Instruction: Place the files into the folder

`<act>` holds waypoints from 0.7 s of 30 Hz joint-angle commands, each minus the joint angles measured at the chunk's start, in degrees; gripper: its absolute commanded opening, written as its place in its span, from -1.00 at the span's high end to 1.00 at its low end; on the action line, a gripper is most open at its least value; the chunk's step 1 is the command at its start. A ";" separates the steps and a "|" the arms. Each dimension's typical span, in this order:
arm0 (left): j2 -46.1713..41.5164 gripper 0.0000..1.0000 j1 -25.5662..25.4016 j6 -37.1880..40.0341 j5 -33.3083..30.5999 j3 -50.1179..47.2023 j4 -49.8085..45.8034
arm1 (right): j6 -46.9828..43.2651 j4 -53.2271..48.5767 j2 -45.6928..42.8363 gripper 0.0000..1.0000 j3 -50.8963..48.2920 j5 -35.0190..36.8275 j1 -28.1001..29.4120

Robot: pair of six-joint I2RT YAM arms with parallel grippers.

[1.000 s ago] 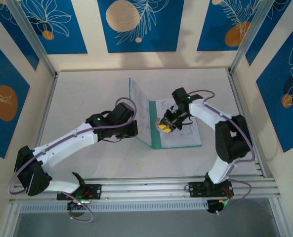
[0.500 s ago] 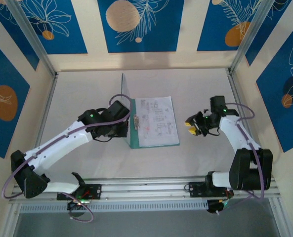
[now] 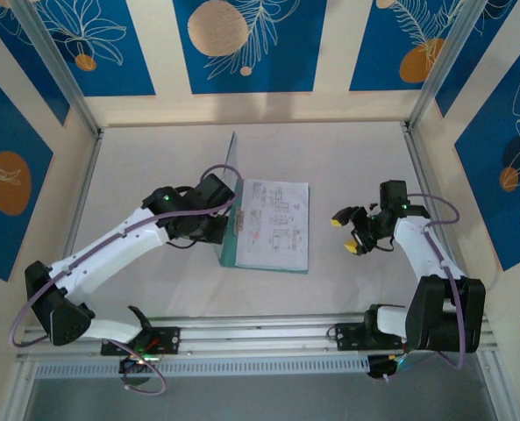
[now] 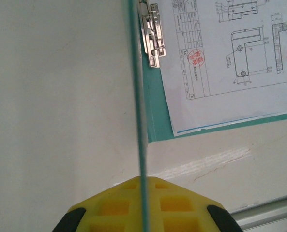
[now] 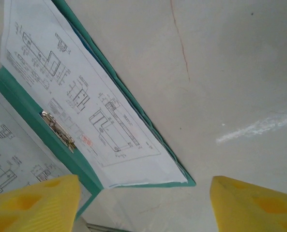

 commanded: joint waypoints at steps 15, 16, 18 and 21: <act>2.97 0.71 -1.91 -4.42 2.40 5.14 -1.52 | 1.98 1.57 -5.23 -0.85 -1.77 0.57 3.69; 3.21 0.62 -2.39 -4.75 3.05 5.45 -0.76 | 1.99 1.72 -5.19 -0.84 -2.01 0.35 3.72; 3.50 0.48 -3.44 -5.29 4.84 5.69 1.37 | 2.16 1.85 -5.27 -0.82 -2.28 0.21 3.72; 4.51 0.31 -5.40 -5.67 7.59 6.15 5.55 | 2.10 2.12 -5.29 -0.78 -2.46 -0.06 3.72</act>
